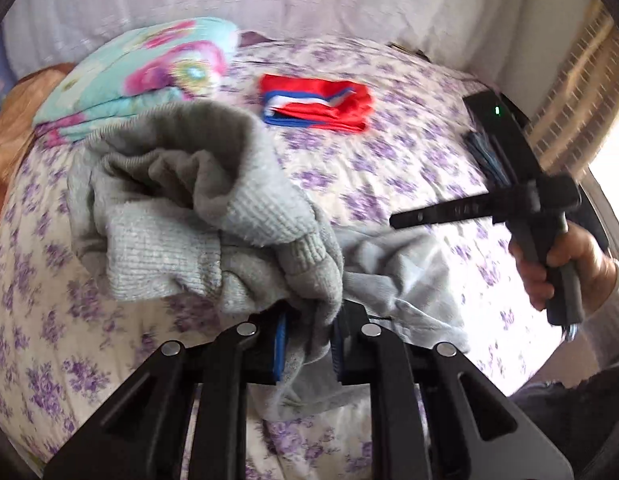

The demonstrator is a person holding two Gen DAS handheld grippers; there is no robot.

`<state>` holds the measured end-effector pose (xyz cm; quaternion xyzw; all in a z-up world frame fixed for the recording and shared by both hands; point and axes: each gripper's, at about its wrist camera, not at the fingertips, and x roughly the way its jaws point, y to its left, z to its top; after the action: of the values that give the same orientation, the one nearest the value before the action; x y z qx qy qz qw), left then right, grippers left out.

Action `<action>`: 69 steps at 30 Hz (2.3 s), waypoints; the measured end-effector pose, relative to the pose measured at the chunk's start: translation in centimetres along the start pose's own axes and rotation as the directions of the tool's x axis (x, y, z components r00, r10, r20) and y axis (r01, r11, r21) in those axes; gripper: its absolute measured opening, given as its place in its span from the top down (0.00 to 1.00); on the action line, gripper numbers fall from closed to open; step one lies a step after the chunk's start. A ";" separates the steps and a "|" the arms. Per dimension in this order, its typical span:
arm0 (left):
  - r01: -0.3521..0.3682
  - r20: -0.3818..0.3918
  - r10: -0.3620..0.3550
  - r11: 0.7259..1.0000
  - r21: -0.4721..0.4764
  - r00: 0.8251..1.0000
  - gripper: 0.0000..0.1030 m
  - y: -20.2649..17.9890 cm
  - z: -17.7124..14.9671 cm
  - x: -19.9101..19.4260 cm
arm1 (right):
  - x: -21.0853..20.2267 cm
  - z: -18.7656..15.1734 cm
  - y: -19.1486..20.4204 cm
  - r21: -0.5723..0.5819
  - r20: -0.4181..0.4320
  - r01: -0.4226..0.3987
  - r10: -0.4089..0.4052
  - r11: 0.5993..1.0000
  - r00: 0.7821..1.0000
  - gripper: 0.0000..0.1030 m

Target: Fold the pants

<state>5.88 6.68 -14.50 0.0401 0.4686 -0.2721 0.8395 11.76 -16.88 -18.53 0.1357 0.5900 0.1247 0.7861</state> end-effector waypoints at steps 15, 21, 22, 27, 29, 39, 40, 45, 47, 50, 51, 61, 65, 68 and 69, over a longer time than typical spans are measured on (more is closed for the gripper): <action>0.177 -0.327 -0.094 0.956 0.235 0.941 0.59 -12.7 -3.0 9.7 | -5.8 -13.1 -13.1 0.308 0.058 -0.039 0.022 0.951 0.998 0.87; 0.324 -0.261 -0.282 0.937 0.132 0.923 0.45 -12.5 -1.9 4.0 | -9.8 -9.4 -5.4 0.083 0.157 -0.109 0.095 0.991 0.983 0.69; 0.311 -0.239 -0.279 0.945 0.105 0.930 0.45 -11.8 -1.6 3.7 | -10.0 -8.8 -4.2 0.035 0.167 -0.104 0.097 0.994 0.981 0.67; 0.198 -0.190 -0.205 0.979 -0.055 0.960 0.47 -7.7 0.3 5.7 | -6.0 -7.1 -1.7 -0.099 0.099 0.028 -0.018 0.995 0.995 0.75; 0.207 -0.182 -0.220 0.974 -0.091 0.958 0.48 -6.9 0.8 7.1 | -3.5 -7.8 -2.4 -0.119 0.047 0.199 -0.195 0.973 0.980 0.87; 0.077 -0.275 -0.085 0.996 -0.040 0.958 0.50 -7.3 -1.9 9.8 | -2.0 -7.4 -4.1 -0.142 -0.099 0.227 -0.242 0.963 0.965 0.84; 0.077 -0.253 -0.083 0.996 -0.032 0.964 0.50 -7.4 -2.2 8.6 | -3.0 -6.6 -3.7 -0.141 -0.089 0.204 -0.218 0.969 0.972 0.78; 0.118 -0.202 -0.139 0.987 -0.111 0.969 0.50 -6.9 -4.4 5.9 | -4.8 -0.7 1.2 -0.252 -0.013 0.126 -0.134 0.960 0.991 0.59; 0.102 -0.217 -0.123 0.989 -0.107 0.968 0.50 -7.3 -5.0 6.5 | -3.0 2.0 3.9 -0.316 0.006 0.100 -0.104 0.943 0.995 0.59; 0.046 -0.242 -0.055 0.998 -0.040 0.969 0.50 -8.6 -5.4 7.5 | 1.5 5.8 7.9 -0.381 -0.033 0.035 -0.051 0.924 0.998 0.59; 0.030 -0.242 -0.032 0.999 -0.013 0.970 0.50 -9.0 -5.5 7.5 | 3.5 6.8 9.0 -0.403 -0.066 0.027 -0.058 0.915 0.996 0.59; -0.044 -0.203 0.036 0.998 -0.033 0.978 0.50 -6.1 -6.6 5.7 | 12.3 8.7 10.7 -0.476 -0.218 0.094 -0.221 0.874 0.951 0.52; 0.015 -0.200 -0.037 0.994 -0.107 0.979 0.50 -4.1 -6.9 6.2 | 12.1 8.5 9.5 -0.455 -0.231 0.118 -0.245 0.883 0.942 0.42; 0.033 -0.239 -0.063 0.991 -0.129 0.969 0.60 -3.3 -7.7 7.5 | 11.8 8.4 8.8 -0.364 -0.290 0.027 -0.141 0.931 0.947 0.84; 0.033 -0.250 -0.065 0.991 -0.129 0.966 0.63 -3.3 -8.1 8.0 | 11.8 8.3 8.9 -0.380 -0.269 0.062 -0.174 0.923 0.947 0.84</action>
<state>1.37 3.16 -24.85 0.0110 0.5890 -0.2557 0.7665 22.60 -4.91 -23.66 -0.0698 0.6751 0.2035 0.7057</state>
